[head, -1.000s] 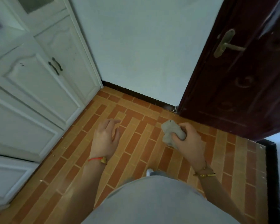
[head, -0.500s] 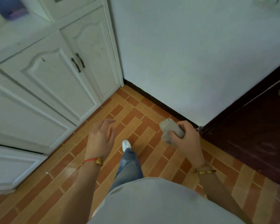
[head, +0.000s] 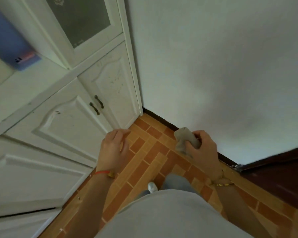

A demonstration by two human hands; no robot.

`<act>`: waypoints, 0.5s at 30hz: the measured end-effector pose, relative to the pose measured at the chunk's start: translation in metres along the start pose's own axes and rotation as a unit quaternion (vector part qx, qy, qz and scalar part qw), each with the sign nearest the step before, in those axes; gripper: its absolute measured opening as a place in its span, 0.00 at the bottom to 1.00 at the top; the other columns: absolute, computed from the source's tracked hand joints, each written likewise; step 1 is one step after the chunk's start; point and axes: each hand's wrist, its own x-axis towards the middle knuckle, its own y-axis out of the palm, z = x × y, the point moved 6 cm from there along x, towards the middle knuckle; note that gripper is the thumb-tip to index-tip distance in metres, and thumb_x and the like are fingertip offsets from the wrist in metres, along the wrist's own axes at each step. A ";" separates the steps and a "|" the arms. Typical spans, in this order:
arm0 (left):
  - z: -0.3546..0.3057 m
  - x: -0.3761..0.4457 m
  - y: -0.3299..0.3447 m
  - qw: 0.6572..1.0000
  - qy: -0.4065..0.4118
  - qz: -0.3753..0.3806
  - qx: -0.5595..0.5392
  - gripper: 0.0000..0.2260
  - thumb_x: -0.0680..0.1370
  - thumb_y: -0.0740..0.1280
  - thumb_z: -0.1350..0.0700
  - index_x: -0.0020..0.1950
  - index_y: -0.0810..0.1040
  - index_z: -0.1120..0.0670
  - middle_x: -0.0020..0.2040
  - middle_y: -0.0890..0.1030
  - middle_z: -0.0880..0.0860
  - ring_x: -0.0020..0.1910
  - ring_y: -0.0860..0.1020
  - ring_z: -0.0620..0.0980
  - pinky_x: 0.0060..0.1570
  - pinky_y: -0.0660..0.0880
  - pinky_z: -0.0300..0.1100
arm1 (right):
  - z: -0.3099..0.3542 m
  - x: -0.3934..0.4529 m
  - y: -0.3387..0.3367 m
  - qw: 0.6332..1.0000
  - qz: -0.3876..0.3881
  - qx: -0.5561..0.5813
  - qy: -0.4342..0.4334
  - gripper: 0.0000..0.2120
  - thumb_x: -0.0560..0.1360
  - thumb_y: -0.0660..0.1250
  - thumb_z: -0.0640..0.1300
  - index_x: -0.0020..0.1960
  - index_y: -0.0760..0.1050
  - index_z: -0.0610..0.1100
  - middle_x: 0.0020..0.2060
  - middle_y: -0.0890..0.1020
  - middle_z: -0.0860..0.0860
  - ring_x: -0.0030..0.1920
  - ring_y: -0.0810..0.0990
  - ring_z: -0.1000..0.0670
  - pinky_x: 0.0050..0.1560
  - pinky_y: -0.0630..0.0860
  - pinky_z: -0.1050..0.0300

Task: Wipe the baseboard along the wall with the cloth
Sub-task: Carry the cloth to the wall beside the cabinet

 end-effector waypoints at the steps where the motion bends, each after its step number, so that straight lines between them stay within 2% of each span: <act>1: 0.006 0.013 -0.001 1.000 -0.005 0.001 -0.001 0.12 0.81 0.61 0.57 0.62 0.79 0.55 0.57 0.81 0.53 0.56 0.73 0.49 0.57 0.69 0.45 | 0.002 0.011 0.007 1.000 0.000 -0.004 0.005 0.09 0.72 0.71 0.44 0.49 0.72 0.47 0.39 0.75 0.51 0.38 0.74 0.55 0.35 0.69 0.72; 3: 0.017 0.036 -0.001 1.000 -0.013 0.004 -0.002 0.11 0.81 0.64 0.62 0.62 0.80 0.56 0.57 0.80 0.52 0.57 0.72 0.46 0.57 0.67 0.43 | 0.004 0.031 0.023 1.000 0.004 -0.010 0.014 0.10 0.72 0.71 0.46 0.50 0.72 0.48 0.40 0.75 0.52 0.39 0.75 0.57 0.36 0.69 0.70; 5: 0.030 0.058 0.002 1.000 -0.012 0.009 -0.004 0.11 0.81 0.64 0.63 0.62 0.79 0.55 0.57 0.80 0.51 0.57 0.72 0.46 0.57 0.68 0.42 | 0.005 0.051 0.040 1.000 0.009 -0.007 0.020 0.10 0.72 0.71 0.47 0.49 0.72 0.48 0.40 0.76 0.52 0.39 0.75 0.57 0.36 0.71 0.67; 10: 0.071 0.120 0.017 0.999 -0.008 0.033 -0.005 0.12 0.81 0.63 0.61 0.64 0.79 0.55 0.60 0.80 0.53 0.59 0.75 0.51 0.58 0.74 0.48 | 0.006 0.106 0.082 0.999 0.026 0.014 0.038 0.10 0.72 0.70 0.48 0.49 0.72 0.46 0.39 0.76 0.51 0.37 0.75 0.55 0.36 0.69 0.67; 13: 0.089 0.164 0.024 0.999 -0.008 0.043 -0.010 0.14 0.81 0.60 0.56 0.63 0.79 0.55 0.60 0.80 0.53 0.60 0.76 0.51 0.61 0.74 0.48 | 0.009 0.144 0.103 0.998 0.023 0.023 0.047 0.10 0.72 0.70 0.48 0.49 0.72 0.46 0.40 0.77 0.51 0.38 0.76 0.55 0.37 0.71 0.66; 15: 0.101 0.194 0.028 0.999 -0.010 0.049 -0.010 0.13 0.82 0.61 0.57 0.64 0.79 0.54 0.61 0.79 0.52 0.61 0.74 0.50 0.63 0.73 0.49 | 0.014 0.171 0.116 0.998 0.021 0.030 0.052 0.10 0.72 0.71 0.48 0.49 0.73 0.46 0.40 0.77 0.51 0.39 0.76 0.54 0.38 0.73 0.65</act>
